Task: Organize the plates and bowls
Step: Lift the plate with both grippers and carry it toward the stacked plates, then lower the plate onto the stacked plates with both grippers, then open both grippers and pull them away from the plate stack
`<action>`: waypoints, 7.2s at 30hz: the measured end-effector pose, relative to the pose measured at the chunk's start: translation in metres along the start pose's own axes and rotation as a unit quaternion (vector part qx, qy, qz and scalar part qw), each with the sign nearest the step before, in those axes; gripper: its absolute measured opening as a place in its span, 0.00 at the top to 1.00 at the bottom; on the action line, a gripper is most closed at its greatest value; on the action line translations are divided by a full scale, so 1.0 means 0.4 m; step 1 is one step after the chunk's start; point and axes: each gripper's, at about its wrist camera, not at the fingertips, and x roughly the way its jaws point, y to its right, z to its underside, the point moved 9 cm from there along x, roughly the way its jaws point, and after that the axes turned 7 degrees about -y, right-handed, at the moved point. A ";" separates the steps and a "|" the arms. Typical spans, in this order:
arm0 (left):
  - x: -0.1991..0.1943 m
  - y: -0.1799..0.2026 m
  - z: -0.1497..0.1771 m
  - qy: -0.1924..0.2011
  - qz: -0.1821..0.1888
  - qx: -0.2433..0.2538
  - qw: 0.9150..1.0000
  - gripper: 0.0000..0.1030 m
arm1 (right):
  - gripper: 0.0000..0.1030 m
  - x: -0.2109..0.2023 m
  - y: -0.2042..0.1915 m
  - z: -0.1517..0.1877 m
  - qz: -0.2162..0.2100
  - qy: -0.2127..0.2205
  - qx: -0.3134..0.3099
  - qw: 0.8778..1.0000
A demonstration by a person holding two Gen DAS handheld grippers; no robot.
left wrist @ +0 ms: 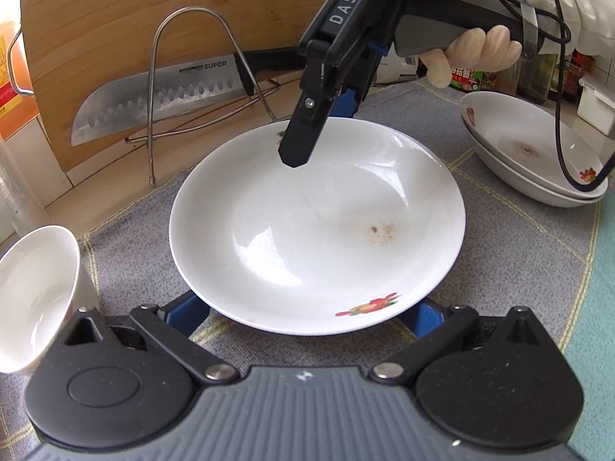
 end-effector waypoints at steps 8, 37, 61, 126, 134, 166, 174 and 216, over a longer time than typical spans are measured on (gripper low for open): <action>-0.023 0.009 0.005 0.001 0.002 0.001 1.000 0.00 | 0.17 -0.003 -0.017 0.017 0.000 0.000 0.002 1.000; -0.161 0.113 0.021 0.011 0.019 0.021 1.000 0.00 | 0.17 -0.092 -0.109 0.166 0.010 0.035 0.019 0.999; -0.145 0.314 -0.093 0.034 0.088 0.114 0.989 0.00 | 0.17 -0.255 0.013 0.418 0.039 0.102 0.121 0.987; -0.021 0.441 -0.168 0.021 0.141 0.150 0.978 0.01 | 0.17 -0.261 0.208 0.537 0.095 0.103 0.200 0.970; -0.015 0.442 -0.170 0.025 0.139 0.162 0.977 0.01 | 0.16 -0.263 0.211 0.545 0.101 0.096 0.204 0.969; -0.033 0.448 -0.176 0.043 0.145 0.177 0.972 0.01 | 0.07 -0.309 0.192 0.596 0.097 0.096 0.253 0.958; -0.039 0.459 -0.173 0.048 0.151 0.182 0.970 0.01 | 0.05 -0.321 0.182 0.613 0.100 0.103 0.257 0.956; -0.247 0.251 -0.107 0.073 -0.026 -0.058 0.995 0.01 | 0.00 -0.348 -0.063 0.514 0.305 0.290 0.092 0.903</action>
